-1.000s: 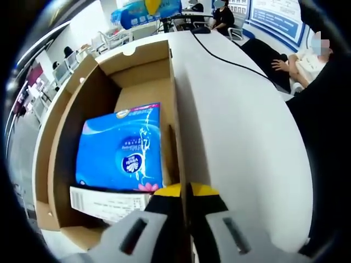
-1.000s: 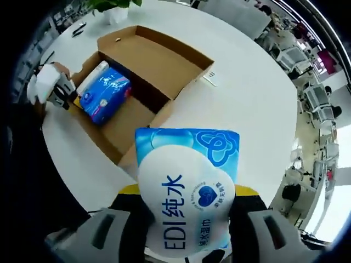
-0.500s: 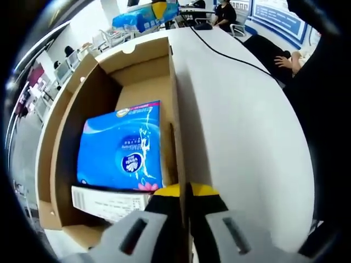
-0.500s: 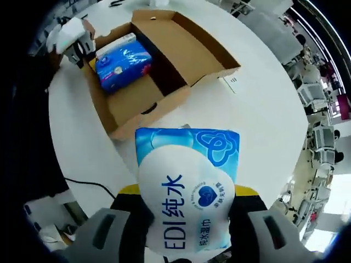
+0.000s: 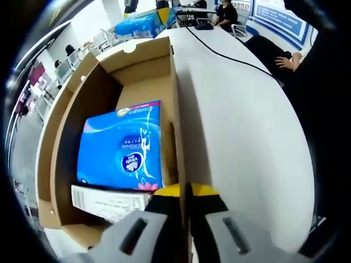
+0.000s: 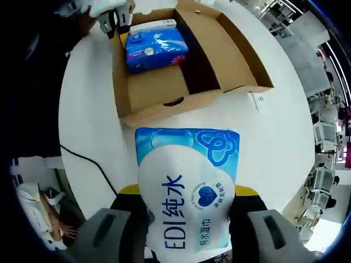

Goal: Operate the shoe box by opening the lid, removing the specified soft item, and placing it in the target area until the item is outside and the box remains undamaged.

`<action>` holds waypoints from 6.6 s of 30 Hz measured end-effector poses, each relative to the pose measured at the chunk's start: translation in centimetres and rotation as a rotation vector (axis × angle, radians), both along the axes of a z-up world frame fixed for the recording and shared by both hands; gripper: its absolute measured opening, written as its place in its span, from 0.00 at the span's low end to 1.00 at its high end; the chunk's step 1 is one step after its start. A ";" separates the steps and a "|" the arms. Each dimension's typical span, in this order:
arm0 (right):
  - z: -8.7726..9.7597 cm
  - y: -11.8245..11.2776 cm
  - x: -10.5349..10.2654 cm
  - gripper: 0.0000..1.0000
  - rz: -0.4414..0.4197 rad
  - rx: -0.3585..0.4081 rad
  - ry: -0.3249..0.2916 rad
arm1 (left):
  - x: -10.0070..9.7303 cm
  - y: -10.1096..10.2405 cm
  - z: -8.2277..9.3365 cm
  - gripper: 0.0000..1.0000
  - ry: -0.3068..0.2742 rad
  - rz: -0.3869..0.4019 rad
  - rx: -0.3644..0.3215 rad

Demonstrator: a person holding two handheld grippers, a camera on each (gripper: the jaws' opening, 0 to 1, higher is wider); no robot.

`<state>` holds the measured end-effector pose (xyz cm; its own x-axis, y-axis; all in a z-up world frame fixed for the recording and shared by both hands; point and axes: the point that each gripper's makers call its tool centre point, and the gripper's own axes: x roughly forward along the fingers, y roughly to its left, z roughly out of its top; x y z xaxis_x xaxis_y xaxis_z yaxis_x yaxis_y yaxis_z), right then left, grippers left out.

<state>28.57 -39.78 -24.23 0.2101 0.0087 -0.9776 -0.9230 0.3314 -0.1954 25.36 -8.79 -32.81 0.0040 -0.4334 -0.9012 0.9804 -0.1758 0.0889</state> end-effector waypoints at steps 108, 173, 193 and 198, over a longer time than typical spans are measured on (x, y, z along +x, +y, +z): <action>-8.1 -1.4 1.6 0.59 0.223 -0.044 0.131 | -0.1 0.0 -0.5 0.03 -0.043 -0.009 0.035; 3.4 21.5 3.4 0.61 0.700 0.060 -0.259 | 0.8 0.3 -0.5 0.03 -0.044 -0.040 0.007; -0.8 25.8 5.4 0.72 1.134 -0.048 -0.271 | -1.5 0.2 -0.2 0.03 -0.039 -0.044 0.002; -1.9 26.8 5.3 0.71 1.253 -0.073 -0.285 | -1.0 0.1 -0.3 0.03 -0.036 -0.042 0.002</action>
<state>33.91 -13.00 -26.16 0.2978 0.2997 -0.9063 -0.5182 -0.7466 -0.4172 24.40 -8.69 -33.15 0.0184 -0.4325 -0.9014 0.9683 -0.2169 0.1239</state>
